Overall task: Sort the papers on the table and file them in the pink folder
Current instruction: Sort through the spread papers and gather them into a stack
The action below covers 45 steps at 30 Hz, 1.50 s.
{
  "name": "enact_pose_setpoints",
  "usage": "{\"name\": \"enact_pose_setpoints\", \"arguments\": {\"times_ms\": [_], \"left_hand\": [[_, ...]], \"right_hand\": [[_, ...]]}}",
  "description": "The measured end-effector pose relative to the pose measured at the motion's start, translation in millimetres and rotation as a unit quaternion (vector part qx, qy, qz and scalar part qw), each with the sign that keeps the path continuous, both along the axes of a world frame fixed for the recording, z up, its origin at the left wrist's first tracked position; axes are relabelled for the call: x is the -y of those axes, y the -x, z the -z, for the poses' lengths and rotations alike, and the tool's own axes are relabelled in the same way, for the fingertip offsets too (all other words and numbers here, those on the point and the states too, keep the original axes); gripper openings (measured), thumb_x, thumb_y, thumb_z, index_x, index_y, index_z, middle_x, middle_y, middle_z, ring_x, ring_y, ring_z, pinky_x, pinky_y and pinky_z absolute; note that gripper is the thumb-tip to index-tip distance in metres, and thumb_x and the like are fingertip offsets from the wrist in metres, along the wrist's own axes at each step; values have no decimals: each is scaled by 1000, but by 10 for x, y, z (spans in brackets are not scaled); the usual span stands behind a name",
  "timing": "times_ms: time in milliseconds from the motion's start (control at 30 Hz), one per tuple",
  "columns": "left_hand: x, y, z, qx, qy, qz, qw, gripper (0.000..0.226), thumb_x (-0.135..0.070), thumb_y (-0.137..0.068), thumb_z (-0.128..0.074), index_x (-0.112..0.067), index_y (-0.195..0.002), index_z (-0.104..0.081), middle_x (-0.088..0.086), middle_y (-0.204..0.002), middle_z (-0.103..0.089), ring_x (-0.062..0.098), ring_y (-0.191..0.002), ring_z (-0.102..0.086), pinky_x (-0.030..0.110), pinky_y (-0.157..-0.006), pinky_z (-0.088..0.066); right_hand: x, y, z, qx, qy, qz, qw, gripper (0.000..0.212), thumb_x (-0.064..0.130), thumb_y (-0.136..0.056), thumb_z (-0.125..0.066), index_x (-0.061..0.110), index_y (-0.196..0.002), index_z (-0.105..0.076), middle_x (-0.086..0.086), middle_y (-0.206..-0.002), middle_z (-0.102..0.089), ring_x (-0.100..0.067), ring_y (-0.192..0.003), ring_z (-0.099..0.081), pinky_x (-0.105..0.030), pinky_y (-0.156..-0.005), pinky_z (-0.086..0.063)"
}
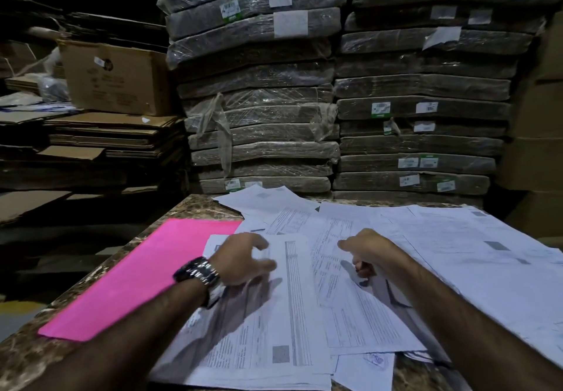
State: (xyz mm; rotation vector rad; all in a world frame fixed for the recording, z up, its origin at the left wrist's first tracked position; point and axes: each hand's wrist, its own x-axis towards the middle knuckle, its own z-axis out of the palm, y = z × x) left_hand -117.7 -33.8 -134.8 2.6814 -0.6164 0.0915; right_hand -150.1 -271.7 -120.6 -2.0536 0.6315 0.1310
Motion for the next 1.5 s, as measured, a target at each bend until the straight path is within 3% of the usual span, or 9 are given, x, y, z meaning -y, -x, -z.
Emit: {"name": "enact_pose_setpoints", "arguments": {"times_ms": [167, 400, 567, 733, 833, 1067, 1200, 1300, 1500], "left_hand": [[564, -62, 80, -9, -38, 91, 995, 49, -47, -88, -58, -17, -127, -58, 0, -133, -59, 18, -121, -53, 25, -94, -40], [739, -98, 330, 1, -27, 84, 996, 53, -61, -82, -55, -12, -97, -68, 5, -101, -69, 20, -94, -60, 41, -82, -50], [766, -60, 347, 13, -8, 88, 996, 57, -63, -79, -58, -11, -101, -68, 3, -103, -68, 19, -94, -60, 40, -85, -50], [755, -63, 416, 19, 32, 78, 996, 54, -62, -83, -54, -10, -94, -65, 7, -103, -67, 20, -95, -59, 38, -85, -49], [746, -69, 446, 27, 56, 67, 996, 49, -61, -84, -52, -12, -83, -60, 8, -89, -65, 24, -89, -59, 34, -75, -45], [760, -31, 420, 36, 89, 51, 994, 40, -55, -86, -56, -20, -102, -65, 3, -112, -67, 17, -102, -59, 35, -91, -48], [736, -42, 428, 44, 91, 42, 994, 51, -53, -87, -56, -15, -121, -62, -2, -122, -63, 12, -109, -56, 30, -94, -46], [712, -50, 433, 39, 92, 39, 994, 49, -52, -87, -57, -15, -118, -64, -1, -120, -64, 13, -108, -56, 31, -94, -46], [733, -98, 425, 11, 119, 32, 992, 43, -50, -89, -54, -14, -111, -64, 1, -109, -67, 16, -94, -57, 26, -75, -41]], "right_hand": [[59, -28, -36, -1, 10, 5, 1000, 20, 20, -95, -50, 5, -82, -48, -8, -72, -50, -18, -58, -47, -25, -53, -36], [84, -127, -31, -9, -73, 11, 997, 24, 21, -96, -50, 4, -112, -45, -17, -90, -56, -23, -65, -54, -28, -53, -46], [156, -190, -10, -37, -147, 32, 988, 38, 27, -95, -52, -2, -119, -57, -16, -80, -64, -22, -57, -55, -26, -51, -46], [122, -146, 61, 29, -196, 40, 979, 26, 19, -93, -57, 8, -116, -52, -11, -82, -48, -19, -59, -44, -29, -50, -40], [79, -94, 137, 72, -183, 7, 980, 21, 16, -92, -59, 14, -112, -65, -8, -94, -58, -18, -67, -50, -27, -53, -43], [-1, -139, 324, 119, -102, -11, 988, 22, -1, -80, -68, -2, -102, -72, -22, -107, -70, -31, -91, -68, -35, -70, -60], [91, -202, 337, 139, -105, 29, 984, 26, -7, -84, -62, 7, -103, -74, -4, -100, -59, -18, -89, -60, -22, -60, -53], [297, -218, 242, 160, -148, 71, 973, 28, -14, -84, -55, 3, -99, -72, -13, -102, -64, -20, -78, -62, -34, -67, -58], [856, -68, 61, 198, -163, 98, 962, 29, -14, -84, -56, 9, -91, -72, -15, -108, -68, -29, -93, -68, -40, -81, -59]]}}
